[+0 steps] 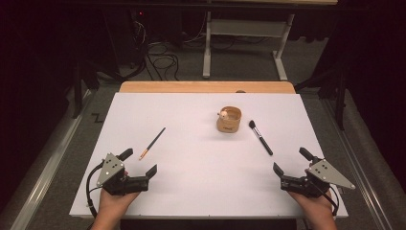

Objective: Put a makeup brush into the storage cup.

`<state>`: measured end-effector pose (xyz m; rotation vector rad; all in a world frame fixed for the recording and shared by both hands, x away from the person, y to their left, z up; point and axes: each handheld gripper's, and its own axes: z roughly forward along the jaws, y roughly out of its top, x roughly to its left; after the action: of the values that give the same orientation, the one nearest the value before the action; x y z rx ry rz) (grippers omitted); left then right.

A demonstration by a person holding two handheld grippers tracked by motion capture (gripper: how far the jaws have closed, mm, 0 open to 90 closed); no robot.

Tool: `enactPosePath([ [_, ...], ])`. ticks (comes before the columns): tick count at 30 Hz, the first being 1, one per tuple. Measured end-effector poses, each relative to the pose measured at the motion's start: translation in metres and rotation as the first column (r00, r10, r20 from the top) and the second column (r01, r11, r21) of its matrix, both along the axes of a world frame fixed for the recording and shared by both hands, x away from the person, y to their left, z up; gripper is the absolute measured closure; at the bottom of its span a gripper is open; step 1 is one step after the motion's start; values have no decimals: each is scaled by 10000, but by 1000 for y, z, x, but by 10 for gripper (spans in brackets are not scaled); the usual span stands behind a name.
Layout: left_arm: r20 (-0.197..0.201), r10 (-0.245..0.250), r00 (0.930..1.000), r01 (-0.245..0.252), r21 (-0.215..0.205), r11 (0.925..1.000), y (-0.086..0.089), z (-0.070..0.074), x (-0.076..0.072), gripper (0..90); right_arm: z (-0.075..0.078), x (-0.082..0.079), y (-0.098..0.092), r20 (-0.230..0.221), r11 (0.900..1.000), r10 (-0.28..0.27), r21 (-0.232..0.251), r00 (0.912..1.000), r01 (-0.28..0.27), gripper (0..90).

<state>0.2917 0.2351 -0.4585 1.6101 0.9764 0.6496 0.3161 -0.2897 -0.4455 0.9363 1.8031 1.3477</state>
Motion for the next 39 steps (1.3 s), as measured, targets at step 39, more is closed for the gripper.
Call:
enactPosePath([
  [39,-482,129,9988,-123,138,9998,3,-3,4,7,-5,2,1,-51,9999,-29,-112,10000,28,7],
])
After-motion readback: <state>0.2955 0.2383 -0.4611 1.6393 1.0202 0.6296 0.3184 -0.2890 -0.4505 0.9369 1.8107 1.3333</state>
